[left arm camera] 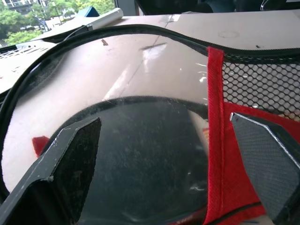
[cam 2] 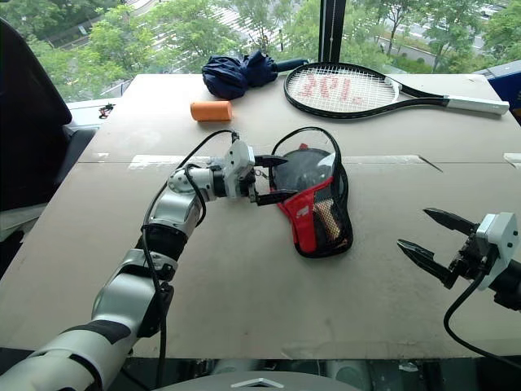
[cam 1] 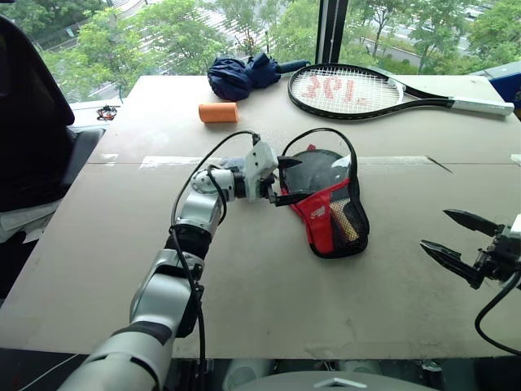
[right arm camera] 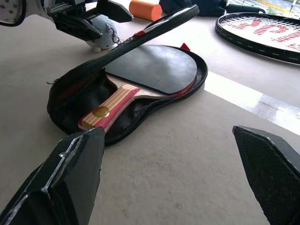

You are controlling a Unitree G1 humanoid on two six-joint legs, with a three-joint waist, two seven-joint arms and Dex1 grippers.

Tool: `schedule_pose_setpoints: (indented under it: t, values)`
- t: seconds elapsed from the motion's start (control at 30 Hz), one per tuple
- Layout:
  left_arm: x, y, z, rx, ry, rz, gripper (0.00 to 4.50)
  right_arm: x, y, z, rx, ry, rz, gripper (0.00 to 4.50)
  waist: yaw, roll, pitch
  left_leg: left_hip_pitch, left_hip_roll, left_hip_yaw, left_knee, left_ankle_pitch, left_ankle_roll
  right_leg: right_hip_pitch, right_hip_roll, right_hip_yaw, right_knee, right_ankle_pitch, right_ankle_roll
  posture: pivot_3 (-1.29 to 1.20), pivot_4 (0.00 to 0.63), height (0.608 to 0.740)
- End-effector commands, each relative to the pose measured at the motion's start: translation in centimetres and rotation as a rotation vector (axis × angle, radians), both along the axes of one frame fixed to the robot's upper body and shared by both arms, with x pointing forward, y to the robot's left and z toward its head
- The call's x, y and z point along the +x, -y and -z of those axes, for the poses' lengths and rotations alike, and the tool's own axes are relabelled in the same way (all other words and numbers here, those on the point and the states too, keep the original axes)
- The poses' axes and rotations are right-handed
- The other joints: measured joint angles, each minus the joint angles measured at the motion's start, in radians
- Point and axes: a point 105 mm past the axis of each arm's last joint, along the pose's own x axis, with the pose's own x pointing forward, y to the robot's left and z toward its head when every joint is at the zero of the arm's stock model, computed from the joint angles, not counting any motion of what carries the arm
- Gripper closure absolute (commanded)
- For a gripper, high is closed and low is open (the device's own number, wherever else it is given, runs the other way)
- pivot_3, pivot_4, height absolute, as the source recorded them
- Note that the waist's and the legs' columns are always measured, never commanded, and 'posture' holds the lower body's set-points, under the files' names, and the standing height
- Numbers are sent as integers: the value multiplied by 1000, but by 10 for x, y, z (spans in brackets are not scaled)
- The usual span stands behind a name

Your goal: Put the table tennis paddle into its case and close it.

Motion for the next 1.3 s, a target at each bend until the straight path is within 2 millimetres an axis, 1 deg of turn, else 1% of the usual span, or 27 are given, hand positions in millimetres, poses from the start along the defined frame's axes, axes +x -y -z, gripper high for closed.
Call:
schedule_pose_setpoints:
  t: [0.03, 0.17, 0.3, 0.4, 0.43, 0.47, 0.53, 0.6, 0.67, 0.7, 0.77, 0.83, 0.9, 1.07, 1.2, 1.3]
  values:
    - [1, -4, -8, -12, 46, -16, 0, 0, 0, -19, -15, 71, -1, 92, 1, 0, 0, 0, 0, 0, 0, 0, 0, 0, 0, 0, 0, 0, 0, 0, 150, 723]
    - [-5, -13, -2, -8, 41, -26, 0, 6, -4, -25, 0, 78, -20, 92, 0, 0, 0, 0, 0, 0, 1, 0, 0, 0, 0, 0, 0, 0, 0, 0, 150, 723]
    - [-13, -19, -5, -16, 44, -28, 0, 13, -11, -30, 17, 86, -45, 92, -7, 0, 0, 0, 0, -1, 0, 0, 0, 0, 0, 0, 0, 0, 0, 0, 150, 723]
    - [-23, -27, -10, -16, 54, -28, 0, 25, -21, -32, 33, 61, -60, 92, -9, 0, 0, -1, 0, -1, 1, 0, 0, 0, 0, -1, 0, 0, 0, 0, 150, 723]
    - [-30, -33, -16, -22, 61, -24, 0, 38, -28, -27, 32, 35, -44, 92, -10, 0, 0, -1, 0, -1, 2, 0, 0, 0, 0, 0, 0, 0, 0, 0, 150, 723]
    - [-38, -38, -23, -23, 67, -17, 0, 51, -37, -22, 30, 1, -39, 92, -24, -1, 0, -1, 0, -1, 2, 0, 0, 0, 0, 0, 0, 0, 0, 0, 150, 723]
    - [-51, -44, -34, -17, 72, -7, 0, 70, -51, -15, 21, -47, -22, 92, -34, -1, 0, -1, 1, 0, 1, 0, 0, 0, 1, 1, 1, 0, 0, 0, 150, 723]
    - [-61, -48, -43, -18, 63, -2, 0, 84, -58, -10, 41, -99, -2, 92, -33, 0, 0, 0, 2, -1, 1, 0, -1, -1, 2, 0, 1, 0, 0, 0, 150, 723]
    - [-68, -50, -49, -16, 54, -1, 0, 93, -62, -6, 43, -136, 10, 92, -20, 0, 0, -1, 3, -2, 1, 0, -1, -1, 2, -1, 1, 0, 0, 0, 150, 723]
    - [-74, -53, -53, -2, 54, 3, 0, 100, -65, -1, 70, -191, 22, 92, -16, 0, 0, -1, 2, -2, 0, 0, -1, -1, 2, -1, 0, 0, 0, 0, 150, 723]
    - [-86, -61, -63, 23, 55, -3, 0, 113, -68, 17, 83, -339, 56, 92, -18, -1, 1, -2, 2, -2, 1, 0, -1, -1, 2, -1, -1, 0, 0, 0, 150, 723]
    - [-94, -67, -70, 53, 58, -10, 0, 116, -72, 24, 113, -422, 29, 92, -16, -1, 1, -2, 2, -1, 2, 0, -1, -1, 2, 0, -1, 0, 0, 0, 150, 723]
    - [-99, -70, -75, 63, 58, -18, 0, 116, -74, 25, 119, -468, 8, 92, -12, 0, 1, -2, 2, -2, 1, 0, -1, -1, 1, -1, -1, 0, 0, 0, 150, 723]
    - [-110, -78, -85, 95, 46, -42, 0, 118, -91, 30, 166, -604, -42, 92, -20, 0, 1, -2, 2, -2, 1, -1, -1, -1, 2, -1, -1, 0, 0, 0, 150, 723]
    - [-113, -81, -90, 97, 41, -62, 0, 114, -107, 32, 184, -664, -117, 92, -26, 0, 1, -1, 3, -2, 0, -1, -1, -1, 2, 0, -1, 0, -1, 0, 150, 723]
    - [-116, -81, -90, 96, 29, -64, 0, 113, -114, 32, 189, -687, -147, 92, -36, 0, 1, -1, 3, -2, 0, -1, -1, -1, 3, -1, -1, 0, -1, 0, 150, 723]
